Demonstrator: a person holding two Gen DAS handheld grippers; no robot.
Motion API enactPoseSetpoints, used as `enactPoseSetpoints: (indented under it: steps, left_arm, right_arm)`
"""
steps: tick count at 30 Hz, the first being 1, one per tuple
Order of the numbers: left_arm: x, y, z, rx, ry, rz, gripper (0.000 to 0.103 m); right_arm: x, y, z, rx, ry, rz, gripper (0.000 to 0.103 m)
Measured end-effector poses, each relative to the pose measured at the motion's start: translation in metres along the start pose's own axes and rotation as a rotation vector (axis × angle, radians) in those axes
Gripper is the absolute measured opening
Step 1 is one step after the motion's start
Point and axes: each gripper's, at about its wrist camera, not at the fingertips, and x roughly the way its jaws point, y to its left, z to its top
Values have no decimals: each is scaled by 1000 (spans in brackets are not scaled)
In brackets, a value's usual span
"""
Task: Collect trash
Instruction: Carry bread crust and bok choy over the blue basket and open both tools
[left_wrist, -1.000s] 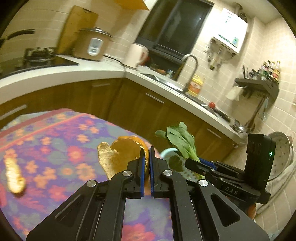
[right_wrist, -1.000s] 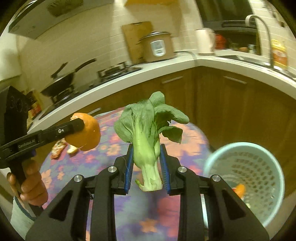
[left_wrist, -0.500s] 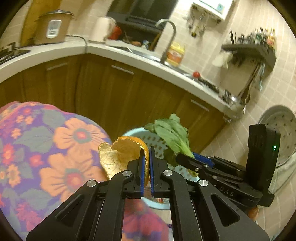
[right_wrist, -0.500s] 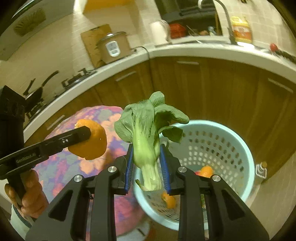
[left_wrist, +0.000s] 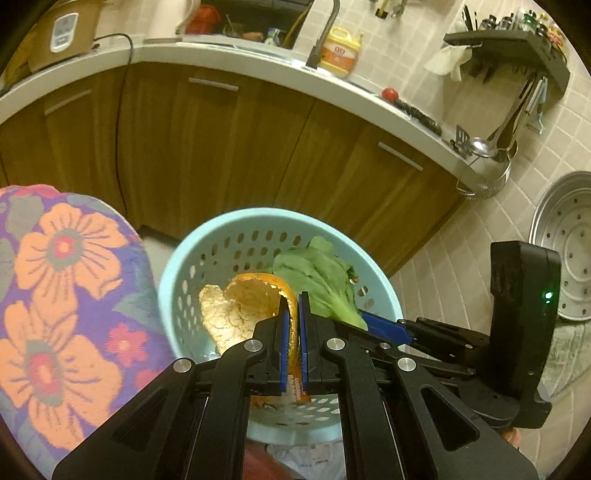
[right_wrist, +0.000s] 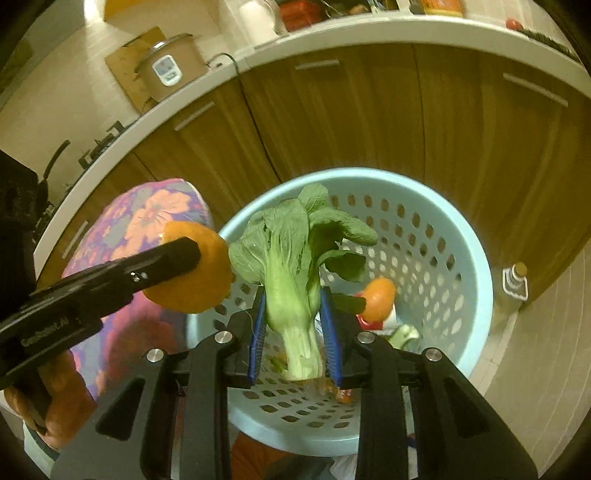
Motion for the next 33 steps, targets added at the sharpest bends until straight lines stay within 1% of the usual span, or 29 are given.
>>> enactPoseSetpoints:
  steps: [4, 6, 8, 9, 10, 11, 12, 13, 15, 16, 17, 18, 21, 24, 30, 32, 33]
  left_arm:
    - [14, -5, 2, 10, 43, 5, 3]
    - [22, -8, 3, 10, 58, 7, 4]
    - [27, -8, 4, 7, 71, 14, 4]
    - [28, -8, 4, 4, 76, 16, 4]
    - [28, -7, 5, 2, 76, 20, 6]
    - [28, -7, 5, 0, 76, 25, 14]
    - [28, -6, 5, -3, 77, 27, 18]
    - [28, -7, 5, -1, 78, 33, 24]
    - [28, -8, 5, 5, 78, 46, 31]
    - [28, -8, 5, 4, 80, 49, 37]
    - [28, -9, 5, 0, 82, 49, 47]
    - [28, -8, 5, -8, 87, 52, 52]
    - [27, -5, 4, -21, 97, 52, 53]
    - [26, 3, 2, -62, 125, 24, 53]
    - [14, 9, -5, -88, 128, 7, 54]
    - [12, 10, -8, -85, 143, 1, 59]
    - [11, 10, -9, -88, 152, -4, 59]
  right_arm:
    - [7, -14, -1, 55, 12, 31, 27]
    - [9, -19, -2, 64, 17, 5, 27]
    - [8, -24, -2, 73, 18, -6, 31]
    - [7, -26, -1, 78, 15, -5, 35]
    - [5, -28, -1, 85, 10, -5, 44]
    - [3, -30, -1, 90, 1, -8, 47]
    - [1, -32, -1, 93, -5, -11, 49]
    - [-1, -33, 0, 97, -10, -6, 49]
    - [-5, -34, 1, 104, -20, 9, 49]
    - [-7, -34, 1, 103, -26, 4, 49]
    - [-10, -33, 2, 101, -32, 0, 49]
    - [-12, -33, 2, 100, -35, 0, 49]
    - [-19, -32, 4, 101, -49, 6, 49]
    - [-26, -30, 5, 100, -65, 7, 49]
    - [-40, -26, 7, 99, -94, 7, 49]
    - [-44, -24, 7, 95, -102, 5, 49]
    - [-45, -23, 7, 93, -104, 5, 49]
